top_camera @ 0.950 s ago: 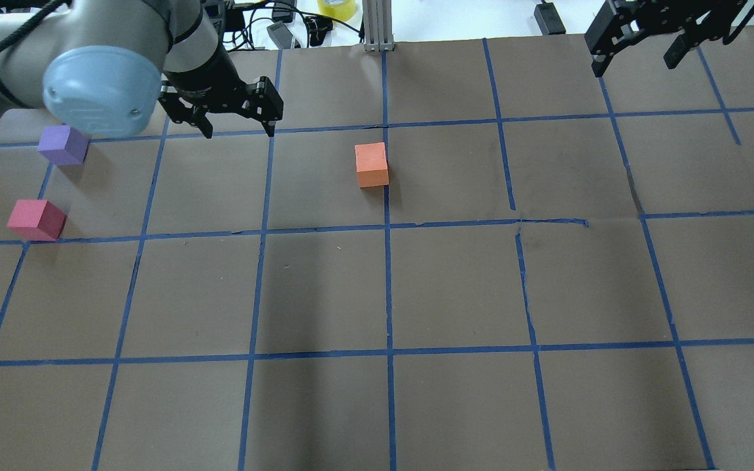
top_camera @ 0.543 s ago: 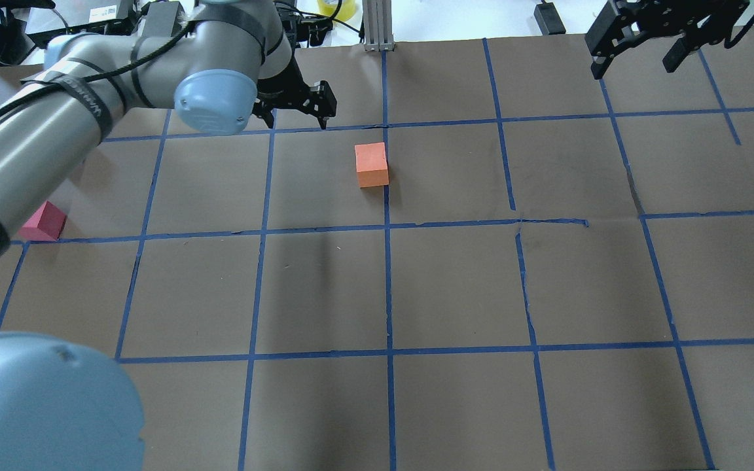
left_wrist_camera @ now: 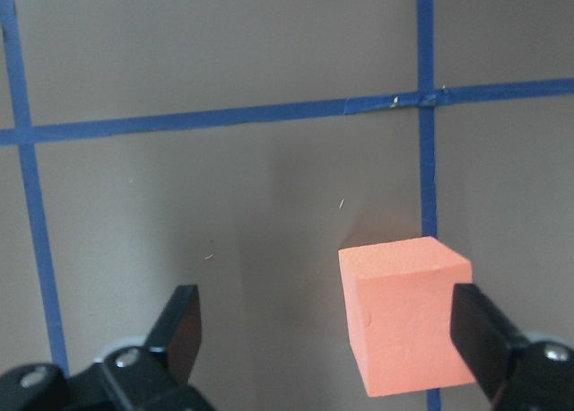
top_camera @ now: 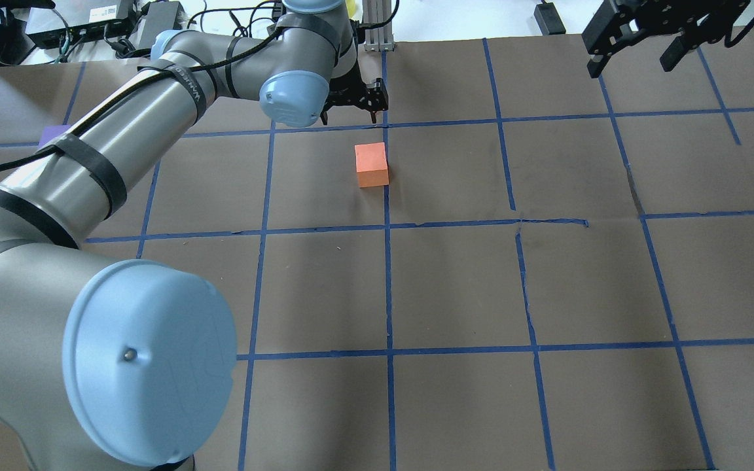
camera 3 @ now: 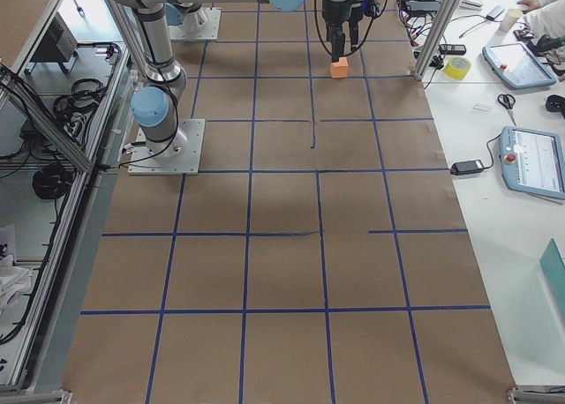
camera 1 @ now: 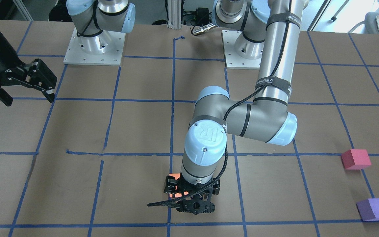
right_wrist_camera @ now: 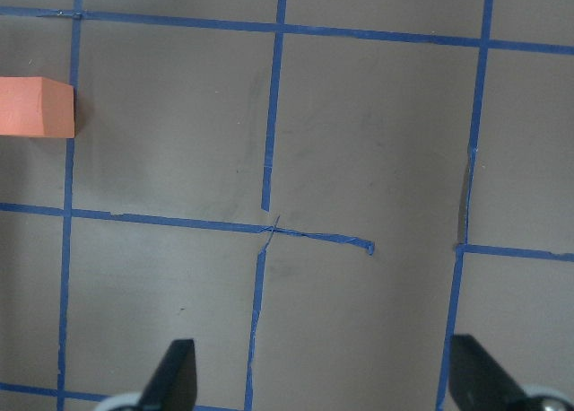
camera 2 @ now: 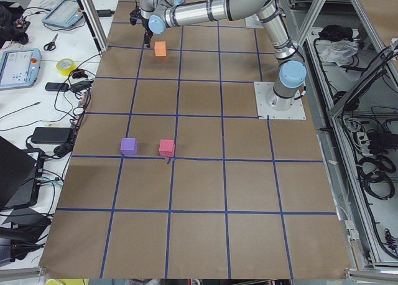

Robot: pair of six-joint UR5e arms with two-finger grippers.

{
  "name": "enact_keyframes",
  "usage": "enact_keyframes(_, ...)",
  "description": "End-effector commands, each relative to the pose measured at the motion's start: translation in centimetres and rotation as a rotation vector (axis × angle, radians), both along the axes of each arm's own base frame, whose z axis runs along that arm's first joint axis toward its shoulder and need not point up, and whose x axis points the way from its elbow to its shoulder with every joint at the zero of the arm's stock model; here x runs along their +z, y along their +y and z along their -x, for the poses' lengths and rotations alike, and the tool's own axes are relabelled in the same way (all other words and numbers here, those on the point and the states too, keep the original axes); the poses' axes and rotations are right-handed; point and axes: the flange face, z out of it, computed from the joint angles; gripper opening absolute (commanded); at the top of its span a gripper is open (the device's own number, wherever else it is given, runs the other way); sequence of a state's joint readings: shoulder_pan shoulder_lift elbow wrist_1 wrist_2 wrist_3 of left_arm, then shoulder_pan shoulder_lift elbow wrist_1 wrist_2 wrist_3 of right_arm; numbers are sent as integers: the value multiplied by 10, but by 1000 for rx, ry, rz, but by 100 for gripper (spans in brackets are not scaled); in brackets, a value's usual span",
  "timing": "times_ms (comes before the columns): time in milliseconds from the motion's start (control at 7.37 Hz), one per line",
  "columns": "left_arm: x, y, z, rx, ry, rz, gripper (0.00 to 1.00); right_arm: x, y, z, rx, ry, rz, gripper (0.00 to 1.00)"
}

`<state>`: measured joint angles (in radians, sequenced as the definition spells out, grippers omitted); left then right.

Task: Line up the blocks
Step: 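Reach the left gripper over to the orange cube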

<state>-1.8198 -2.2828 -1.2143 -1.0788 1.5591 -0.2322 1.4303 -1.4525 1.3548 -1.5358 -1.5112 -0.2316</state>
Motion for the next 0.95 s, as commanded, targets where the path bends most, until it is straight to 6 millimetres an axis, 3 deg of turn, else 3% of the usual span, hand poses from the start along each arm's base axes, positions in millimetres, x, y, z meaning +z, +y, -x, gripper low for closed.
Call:
enact_keyframes(0, -31, -3, 12, 86, 5, -42, 100, -1, 0, 0, -2, 0, -1, 100)
enact_keyframes(271, -49, 2, 22, 103, 40, -93, 100, -3, 0, 1, -1, 2, -6, 100)
enact_keyframes(543, -74, 6, 21, 109, 27, -132, 100, -4, -1, 1, -1, 2, -8, 100)
enact_keyframes(814, -86, 11, 19, 100, 12, -150, 100, -1, 0, 1, 1, 4, -3, 100)
